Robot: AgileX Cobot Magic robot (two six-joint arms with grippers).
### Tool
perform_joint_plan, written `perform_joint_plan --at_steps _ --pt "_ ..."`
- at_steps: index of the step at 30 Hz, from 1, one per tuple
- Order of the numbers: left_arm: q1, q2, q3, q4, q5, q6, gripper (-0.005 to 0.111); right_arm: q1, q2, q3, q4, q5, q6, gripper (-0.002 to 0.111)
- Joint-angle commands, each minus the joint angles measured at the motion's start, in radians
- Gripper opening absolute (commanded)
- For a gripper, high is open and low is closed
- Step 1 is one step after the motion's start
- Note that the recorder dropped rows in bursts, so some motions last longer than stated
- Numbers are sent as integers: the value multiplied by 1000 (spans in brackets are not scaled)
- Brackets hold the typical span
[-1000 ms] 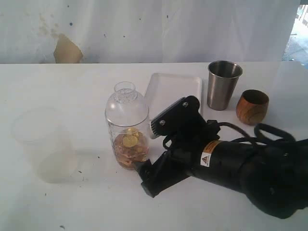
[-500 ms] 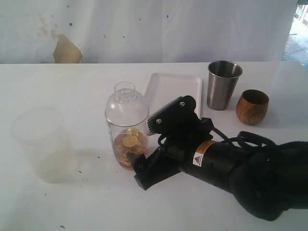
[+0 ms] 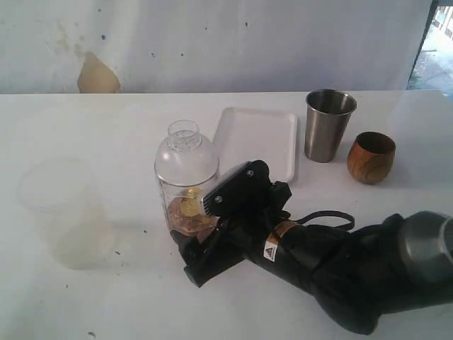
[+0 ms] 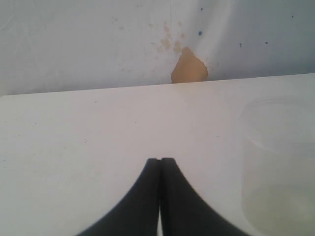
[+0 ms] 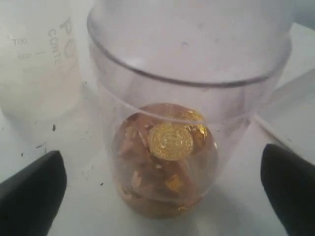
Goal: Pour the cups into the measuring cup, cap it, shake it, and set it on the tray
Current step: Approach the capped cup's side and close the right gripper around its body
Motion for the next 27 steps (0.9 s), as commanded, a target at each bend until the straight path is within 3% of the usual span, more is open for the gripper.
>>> perform_joint_plan --at_steps 1,14,18,27 --pt "-1 2 0 -9 -3 -2 0 1 49 -22 -11 -41 2 102" --pt "-1 2 0 -9 -3 -2 0 0 221 -210 -10 -101 41 102" --pt "-1 2 0 -9 -3 -2 0 0 228 -212 -18 -104 132 102" --pt "-1 2 0 -9 -3 -2 0 0 228 -214 -12 -185 132 102"
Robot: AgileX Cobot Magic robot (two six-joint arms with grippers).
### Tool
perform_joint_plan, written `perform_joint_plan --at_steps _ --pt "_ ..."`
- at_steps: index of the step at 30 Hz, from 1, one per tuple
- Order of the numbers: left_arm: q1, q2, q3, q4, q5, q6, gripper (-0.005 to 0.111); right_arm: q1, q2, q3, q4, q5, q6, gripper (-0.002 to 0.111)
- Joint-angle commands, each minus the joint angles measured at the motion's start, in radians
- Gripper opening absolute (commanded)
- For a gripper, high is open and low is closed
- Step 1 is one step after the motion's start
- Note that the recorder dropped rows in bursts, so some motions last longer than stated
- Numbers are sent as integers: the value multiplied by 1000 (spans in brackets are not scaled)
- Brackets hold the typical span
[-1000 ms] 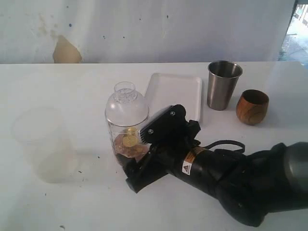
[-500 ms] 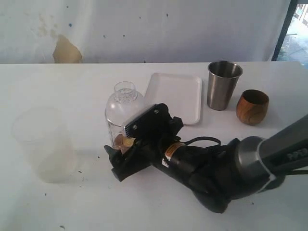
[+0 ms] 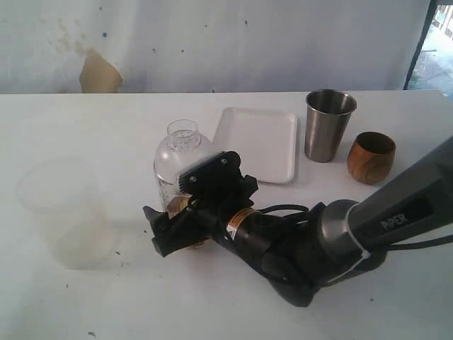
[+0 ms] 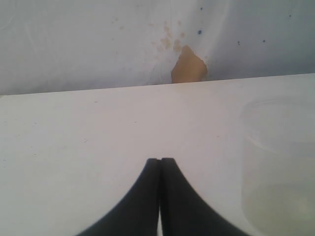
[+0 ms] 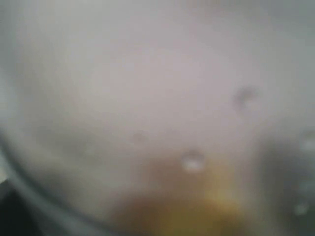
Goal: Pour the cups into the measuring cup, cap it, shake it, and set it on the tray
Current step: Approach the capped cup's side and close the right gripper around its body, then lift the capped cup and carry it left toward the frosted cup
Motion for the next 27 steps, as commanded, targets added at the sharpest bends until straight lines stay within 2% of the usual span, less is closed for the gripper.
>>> perform_joint_plan --at_steps 1,5,9,10,11,12,13,14,18,19,22,23,24,25,26,27 --pt "-1 2 0 -9 -3 -2 0 0 1 -7 -6 -79 5 102" --pt "-1 2 0 -9 -3 -2 0 0 1 -7 53 -57 3 97" --pt "-1 2 0 -9 -3 -2 0 0 1 -7 61 -55 1 76" --pt "-1 2 0 -9 -3 -2 0 0 1 -7 72 -59 -2 59" --pt "-1 2 0 -9 -3 -2 0 0 1 -7 79 -59 -13 46" --pt "-1 2 0 -9 -3 -2 0 0 1 -7 108 -64 -24 18" --pt "-1 2 0 -9 -3 -2 0 0 1 -7 121 -66 -24 4" --pt "-1 2 0 -9 -3 -2 0 0 1 -7 131 -69 -21 0" --pt "-1 2 0 -9 -3 -2 0 -2 -47 -6 131 -80 -35 0" --pt "-1 2 0 -9 -3 -2 0 -9 -99 -7 143 -64 -101 0" --pt "-1 2 0 -9 -3 -2 0 -64 -205 -40 254 6 -137 0" --pt "-1 2 0 -9 -3 -2 0 -86 -233 -70 171 71 -49 0" --pt "-1 2 0 -9 -3 -2 0 -83 -238 -91 40 130 -47 0" --pt "-1 2 0 -9 -3 -2 0 -56 -239 -143 -150 339 -86 0" --pt "-1 2 0 -9 -3 -2 0 -46 -239 -169 -112 439 -163 0" --pt "-1 2 0 -9 -3 -2 0 -57 -239 -187 26 470 -273 0"
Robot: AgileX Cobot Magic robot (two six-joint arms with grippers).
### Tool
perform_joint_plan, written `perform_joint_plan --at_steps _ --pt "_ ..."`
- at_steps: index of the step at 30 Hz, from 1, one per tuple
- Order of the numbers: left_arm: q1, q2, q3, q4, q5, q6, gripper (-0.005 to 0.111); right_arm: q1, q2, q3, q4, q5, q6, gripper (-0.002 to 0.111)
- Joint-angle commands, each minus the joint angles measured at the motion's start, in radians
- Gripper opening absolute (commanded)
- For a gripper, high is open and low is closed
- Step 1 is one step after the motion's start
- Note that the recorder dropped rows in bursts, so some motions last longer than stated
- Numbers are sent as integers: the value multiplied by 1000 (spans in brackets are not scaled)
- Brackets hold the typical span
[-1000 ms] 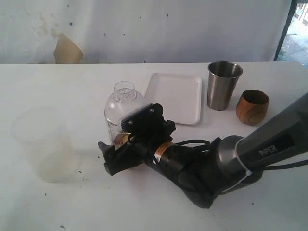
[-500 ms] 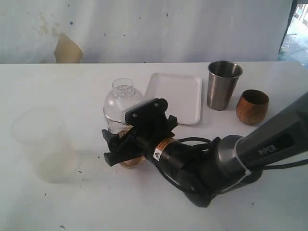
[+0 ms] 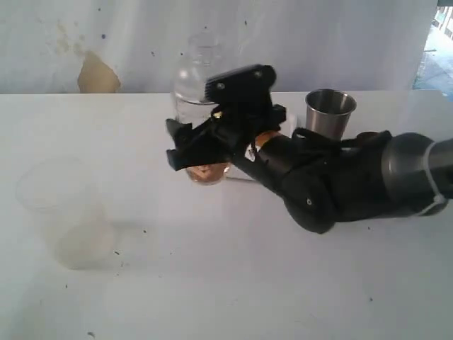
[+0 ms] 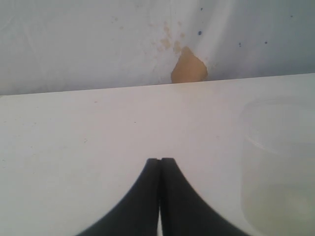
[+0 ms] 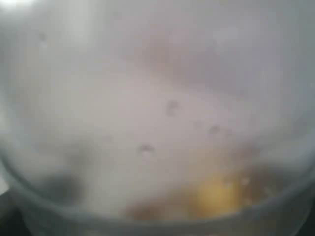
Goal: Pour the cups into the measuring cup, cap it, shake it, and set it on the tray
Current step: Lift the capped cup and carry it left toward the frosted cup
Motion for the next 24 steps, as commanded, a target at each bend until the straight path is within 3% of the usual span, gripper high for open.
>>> perform_joint_plan --at_steps 1,2,3,4,5,7,8,10,11,13,14,16,17,19,20,21,23,24 --pt "-1 2 0 -9 -3 -2 0 -4 -22 -83 168 219 -270 0" --pt "-1 2 0 -9 -3 -2 0 -37 -31 -78 292 138 -193 0" --pt "-1 2 0 -9 -3 -2 0 -40 -31 -78 147 136 -85 0" --pt "-1 2 0 -9 -3 -2 0 -21 -31 -80 -272 162 83 0" --pt "-1 2 0 -9 -3 -2 0 -25 -31 -80 -266 175 66 0" --pt "-1 2 0 -9 -3 -2 0 -77 -37 -80 75 149 4 0" --pt "-1 2 0 -9 -3 -2 0 -89 -39 -74 98 136 26 0" --pt "-1 2 0 -9 -3 -2 0 -69 -41 -66 -239 168 145 0" --pt "-1 2 0 -9 -3 -2 0 -61 -41 -66 -301 175 162 0" --pt "-1 2 0 -9 -3 -2 0 -91 -41 -61 -68 117 164 0" --pt "-1 2 0 -9 -3 -2 0 -101 -41 -50 -39 55 214 0" --pt "-1 2 0 -9 -3 -2 0 -80 -41 -35 -399 -8 354 0" --pt "-1 2 0 -9 -3 -2 0 -72 -41 -43 -437 22 341 0" --pt "-1 2 0 -9 -3 -2 0 -95 -41 -59 -62 92 202 0" --pt "-1 2 0 -9 -3 -2 0 -109 -41 -48 38 70 203 0" --pt "-1 2 0 -9 -3 -2 0 -111 -41 -35 -87 32 276 0" --pt "-1 2 0 -9 -3 -2 0 -73 -42 -35 -520 44 436 0" --pt "-1 2 0 -9 -3 -2 0 -58 -40 -45 -526 104 395 0"
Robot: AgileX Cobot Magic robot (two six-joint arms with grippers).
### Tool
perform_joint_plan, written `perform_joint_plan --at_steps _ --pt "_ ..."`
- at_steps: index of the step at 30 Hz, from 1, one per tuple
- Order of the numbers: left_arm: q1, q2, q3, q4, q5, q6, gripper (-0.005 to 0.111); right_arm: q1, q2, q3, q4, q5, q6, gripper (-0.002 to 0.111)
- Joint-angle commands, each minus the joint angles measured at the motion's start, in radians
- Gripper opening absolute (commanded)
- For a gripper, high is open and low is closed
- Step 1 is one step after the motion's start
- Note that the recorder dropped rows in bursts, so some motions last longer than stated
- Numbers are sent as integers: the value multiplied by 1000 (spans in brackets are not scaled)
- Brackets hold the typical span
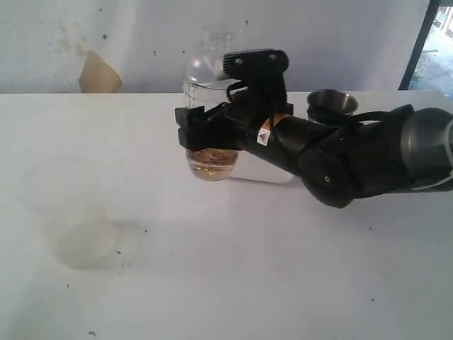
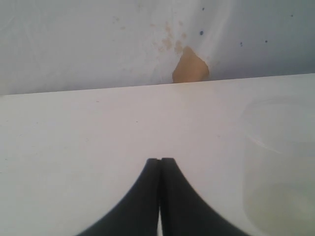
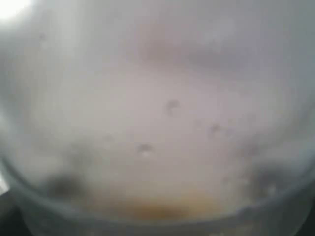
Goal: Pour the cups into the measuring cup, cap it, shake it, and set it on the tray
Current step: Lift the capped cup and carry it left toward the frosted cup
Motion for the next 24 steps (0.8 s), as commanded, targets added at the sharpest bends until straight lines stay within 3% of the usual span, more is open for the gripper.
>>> perform_joint_plan --at_steps 1,2,3,4,6,7,9,10,12,13,16,20,24 --pt "-1 2 0 -9 -3 -2 0 28 -13 -18 -157 52 9 0" --pt "-1 2 0 -9 -3 -2 0 4 -12 -20 84 67 -98 0" --pt "-3 2 0 -9 -3 -2 0 -7 -12 -14 188 33 -116 0" --pt "-3 2 0 -9 -3 -2 0 -3 -17 -2 112 0 -60 0" --pt "-1 2 0 -9 -3 -2 0 46 -26 -4 -285 0 51 0" --pt "-1 2 0 -9 -3 -2 0 55 -26 -25 -277 54 -6 0" --pt "-1 2 0 -9 -3 -2 0 16 -26 -55 134 107 -118 0" --pt "-3 2 0 -9 -3 -2 0 10 -26 -53 155 82 -99 0" --pt "-3 2 0 -9 -3 -2 0 48 -28 -55 -187 80 -2 0" --pt "0 2 0 -9 -3 -2 0 57 -24 -61 -236 99 -1 0" --pt "-2 2 0 -9 -3 -2 0 32 -3 -68 -71 121 -66 0" --pt "-2 2 0 -9 -3 -2 0 47 5 -92 -246 130 -174 0" --pt "-2 2 0 -9 -3 -2 0 47 25 -157 -266 115 -177 0"
